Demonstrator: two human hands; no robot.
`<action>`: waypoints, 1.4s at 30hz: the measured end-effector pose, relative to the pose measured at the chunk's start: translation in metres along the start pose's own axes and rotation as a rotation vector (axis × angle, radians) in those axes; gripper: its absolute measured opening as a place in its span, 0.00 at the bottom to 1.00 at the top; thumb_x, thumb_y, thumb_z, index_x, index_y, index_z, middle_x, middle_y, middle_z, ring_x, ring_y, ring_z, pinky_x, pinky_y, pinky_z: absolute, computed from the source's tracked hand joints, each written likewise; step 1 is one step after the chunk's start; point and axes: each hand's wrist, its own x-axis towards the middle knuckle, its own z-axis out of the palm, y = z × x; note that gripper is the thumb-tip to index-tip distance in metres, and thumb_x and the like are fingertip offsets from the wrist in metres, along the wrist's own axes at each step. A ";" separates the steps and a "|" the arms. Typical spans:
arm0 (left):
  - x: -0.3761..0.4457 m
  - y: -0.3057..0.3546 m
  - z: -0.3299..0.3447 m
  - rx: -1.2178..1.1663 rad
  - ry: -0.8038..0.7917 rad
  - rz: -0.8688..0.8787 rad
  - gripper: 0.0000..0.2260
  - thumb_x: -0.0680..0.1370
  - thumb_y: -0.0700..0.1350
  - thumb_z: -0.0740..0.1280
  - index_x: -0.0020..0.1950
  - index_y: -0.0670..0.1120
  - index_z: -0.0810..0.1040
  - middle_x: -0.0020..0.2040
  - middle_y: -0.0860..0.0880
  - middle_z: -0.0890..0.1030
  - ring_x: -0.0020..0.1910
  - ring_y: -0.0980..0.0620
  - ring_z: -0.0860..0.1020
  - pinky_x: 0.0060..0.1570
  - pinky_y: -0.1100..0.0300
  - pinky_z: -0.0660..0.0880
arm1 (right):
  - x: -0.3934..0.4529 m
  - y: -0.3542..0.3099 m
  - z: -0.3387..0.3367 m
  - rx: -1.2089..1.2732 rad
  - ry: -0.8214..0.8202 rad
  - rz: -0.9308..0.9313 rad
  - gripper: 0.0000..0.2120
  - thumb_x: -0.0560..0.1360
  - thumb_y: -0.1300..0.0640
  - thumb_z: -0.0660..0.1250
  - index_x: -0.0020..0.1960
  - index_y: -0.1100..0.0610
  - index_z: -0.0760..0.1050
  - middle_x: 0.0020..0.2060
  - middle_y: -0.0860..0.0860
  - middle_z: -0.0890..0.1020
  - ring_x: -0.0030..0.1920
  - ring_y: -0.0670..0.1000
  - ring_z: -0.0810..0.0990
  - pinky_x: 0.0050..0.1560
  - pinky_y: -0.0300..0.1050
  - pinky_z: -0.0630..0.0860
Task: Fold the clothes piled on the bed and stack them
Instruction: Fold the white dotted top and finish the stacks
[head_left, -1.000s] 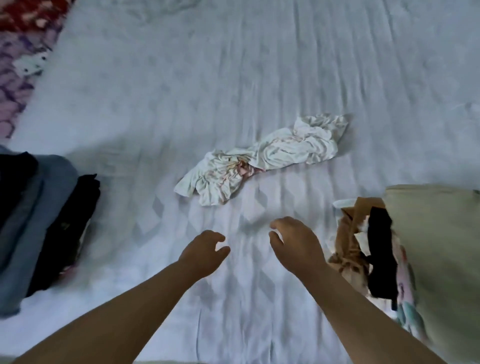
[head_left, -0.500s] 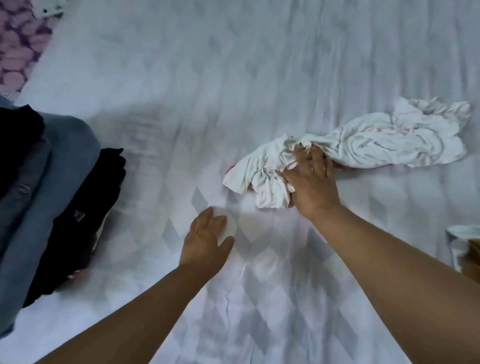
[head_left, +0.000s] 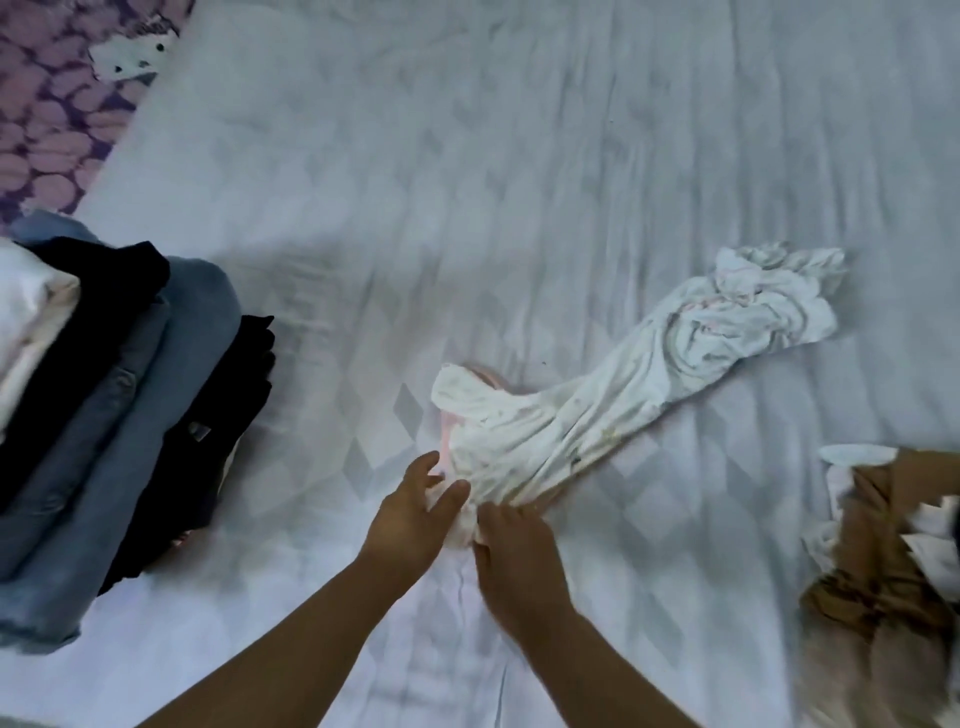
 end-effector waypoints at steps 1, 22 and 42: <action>-0.003 -0.001 0.003 -0.053 0.001 -0.035 0.24 0.77 0.54 0.65 0.71 0.51 0.65 0.62 0.51 0.74 0.58 0.52 0.74 0.56 0.61 0.68 | -0.013 -0.007 0.001 0.009 0.001 -0.002 0.08 0.68 0.57 0.57 0.41 0.54 0.75 0.32 0.49 0.77 0.31 0.54 0.75 0.32 0.44 0.71; -0.064 -0.031 -0.007 0.585 0.167 -0.178 0.20 0.75 0.54 0.66 0.65 0.51 0.71 0.63 0.46 0.72 0.62 0.45 0.71 0.59 0.54 0.70 | -0.057 0.071 -0.131 -0.099 -0.186 0.153 0.09 0.67 0.59 0.62 0.45 0.58 0.78 0.37 0.52 0.80 0.38 0.54 0.79 0.36 0.48 0.76; -0.061 0.093 -0.015 -0.451 -0.182 -0.226 0.08 0.74 0.43 0.68 0.50 0.41 0.78 0.43 0.39 0.83 0.40 0.43 0.81 0.45 0.50 0.78 | -0.033 0.031 -0.163 0.143 -0.211 0.063 0.24 0.72 0.47 0.62 0.67 0.52 0.70 0.56 0.47 0.78 0.57 0.49 0.75 0.54 0.37 0.68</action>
